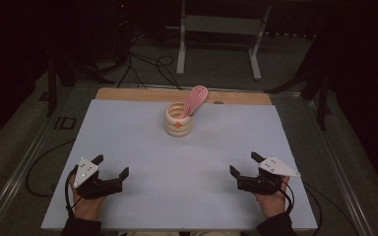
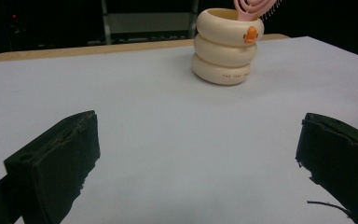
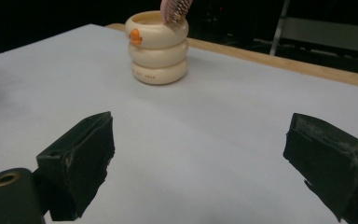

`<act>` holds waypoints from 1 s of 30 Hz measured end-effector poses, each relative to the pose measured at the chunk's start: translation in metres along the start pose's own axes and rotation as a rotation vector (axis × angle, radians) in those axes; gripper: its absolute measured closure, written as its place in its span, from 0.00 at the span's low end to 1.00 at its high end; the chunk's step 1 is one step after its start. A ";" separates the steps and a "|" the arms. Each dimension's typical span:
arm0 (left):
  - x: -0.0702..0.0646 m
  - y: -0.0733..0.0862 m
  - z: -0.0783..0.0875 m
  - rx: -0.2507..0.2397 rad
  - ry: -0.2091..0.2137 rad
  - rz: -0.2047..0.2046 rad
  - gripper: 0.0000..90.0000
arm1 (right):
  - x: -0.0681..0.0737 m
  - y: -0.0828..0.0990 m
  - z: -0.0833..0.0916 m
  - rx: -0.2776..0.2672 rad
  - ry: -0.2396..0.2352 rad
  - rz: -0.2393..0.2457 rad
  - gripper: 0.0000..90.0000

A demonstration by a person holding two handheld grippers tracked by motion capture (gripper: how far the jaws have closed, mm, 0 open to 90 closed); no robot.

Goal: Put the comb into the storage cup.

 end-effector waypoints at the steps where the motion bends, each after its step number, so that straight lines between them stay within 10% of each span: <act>1: 0.000 0.000 0.000 0.000 0.000 0.000 0.01 | 0.000 0.000 0.000 0.000 0.000 0.000 0.09; 14: -0.002 -0.007 0.004 -0.038 0.008 -0.028 0.01 | -0.004 0.008 0.022 -0.124 0.027 -0.045 0.09; 30: 0.000 -0.005 0.005 -0.031 -0.018 -0.041 0.01 | -0.006 0.008 0.023 -0.131 0.044 -0.025 0.09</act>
Point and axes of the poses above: each handheld gripper's, and its own axes: z roughly backward along the jaws, y roughly out of its underside, x roughly to its left, the point moved 7 cm from there along -z, roughly forward along the jaws, and after that the axes turned 5 degrees about -x, right-handed, at the moved point
